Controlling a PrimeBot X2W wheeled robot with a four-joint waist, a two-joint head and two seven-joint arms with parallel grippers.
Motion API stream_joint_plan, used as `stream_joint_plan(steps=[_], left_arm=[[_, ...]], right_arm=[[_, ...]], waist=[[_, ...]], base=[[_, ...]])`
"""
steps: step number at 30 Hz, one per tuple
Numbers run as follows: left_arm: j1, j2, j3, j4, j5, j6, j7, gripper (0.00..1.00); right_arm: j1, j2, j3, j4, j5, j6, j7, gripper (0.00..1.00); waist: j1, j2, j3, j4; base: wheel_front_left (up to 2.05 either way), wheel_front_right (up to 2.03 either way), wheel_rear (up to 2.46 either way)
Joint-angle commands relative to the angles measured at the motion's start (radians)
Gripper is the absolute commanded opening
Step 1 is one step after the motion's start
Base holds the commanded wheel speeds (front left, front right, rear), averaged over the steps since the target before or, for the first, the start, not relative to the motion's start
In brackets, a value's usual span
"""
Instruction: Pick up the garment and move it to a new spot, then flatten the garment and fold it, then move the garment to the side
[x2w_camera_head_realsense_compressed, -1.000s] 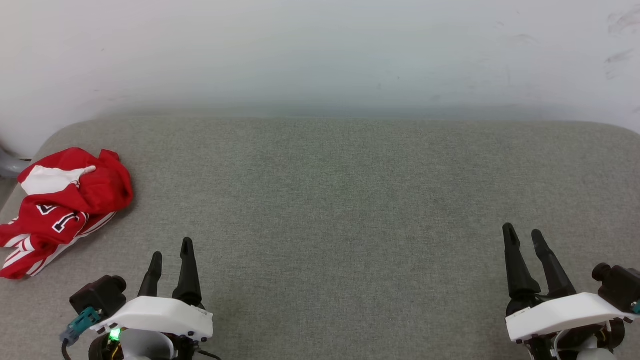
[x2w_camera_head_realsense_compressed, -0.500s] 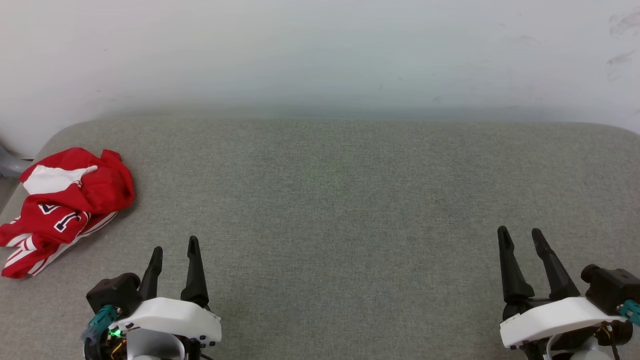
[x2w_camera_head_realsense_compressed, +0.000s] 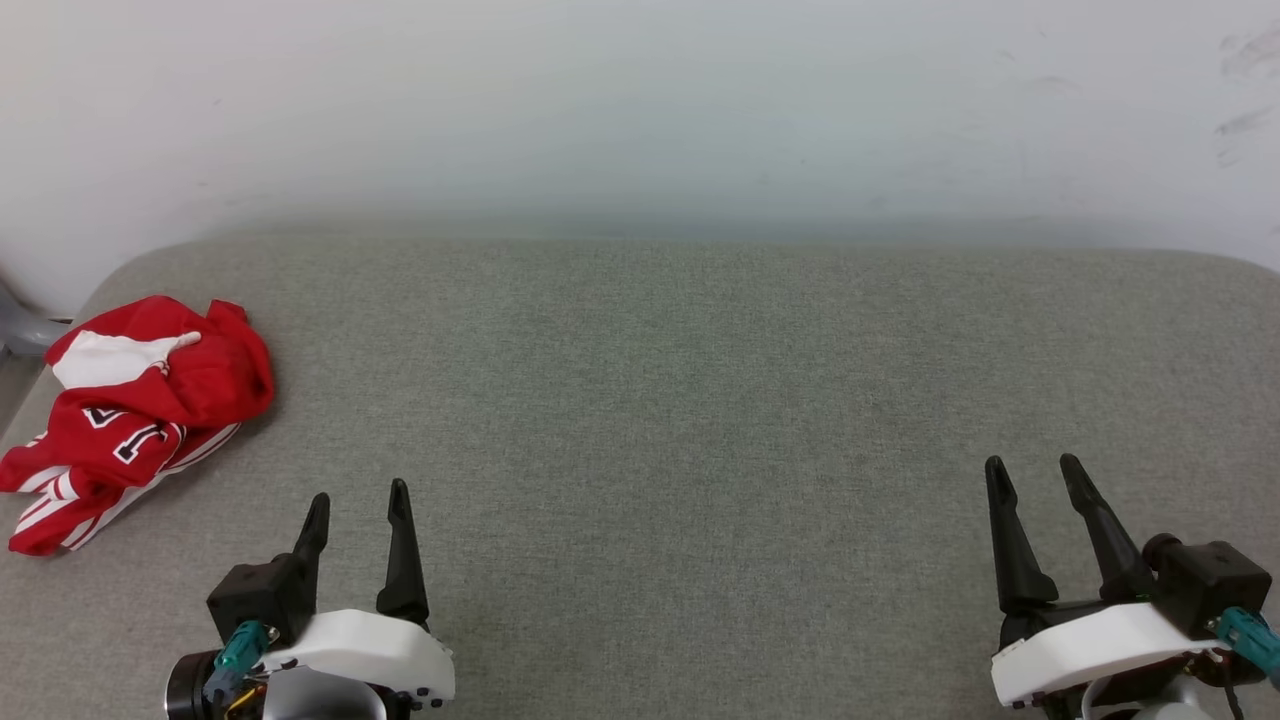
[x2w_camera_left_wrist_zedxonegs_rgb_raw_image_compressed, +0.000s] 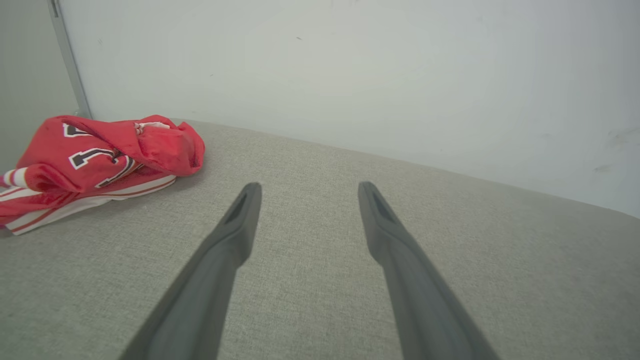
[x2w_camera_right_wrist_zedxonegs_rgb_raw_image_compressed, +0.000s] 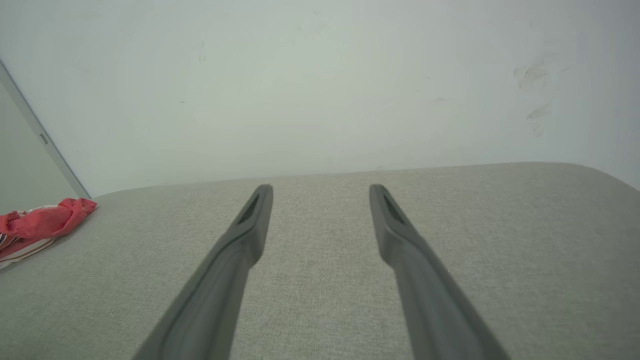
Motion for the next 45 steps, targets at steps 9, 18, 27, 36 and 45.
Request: stream_joint_plan(steps=[9, 18, 27, 36, 45], left_arm=[[0.002, 0.001, -0.006, -0.019, 0.097, 0.004, -0.029, 1.0], [0.01, -0.006, -0.004, -0.021, 0.156, -0.003, -0.045, 1.0], [0.016, -0.015, 0.004, -0.021, 0.225, -0.012, -0.061, 1.0], [0.022, -0.025, 0.017, -0.02, 0.284, -0.026, -0.077, 1.0], [0.024, -0.039, 0.037, -0.013, 0.284, -0.047, -0.08, 1.0]], right_arm=[[0.008, 0.001, 0.001, -0.016, -0.09, 0.0, -0.03, 1.0], [0.014, 0.001, -0.003, -0.024, -0.13, 0.0, -0.046, 1.0], [0.02, 0.001, -0.008, -0.031, -0.138, 0.0, -0.063, 1.0], [0.021, 0.002, -0.01, -0.023, -0.146, 0.0, -0.079, 1.0], [0.021, 0.002, -0.01, -0.004, -0.097, 0.0, -0.079, 1.0]], waist=[[0.0, 0.0, -0.001, 0.005], [0.0, 0.0, -0.001, 0.008], [0.0, 0.0, 0.003, 0.013], [0.0, 0.0, 0.004, 0.015], [0.0, 0.0, 0.003, 0.014]], base=[[0.0, 0.0, 0.0], [0.0, 0.0, 0.0], [0.0, 0.0, 0.0], [0.0, 0.0, 0.0], [0.0, 0.0, 0.0]])
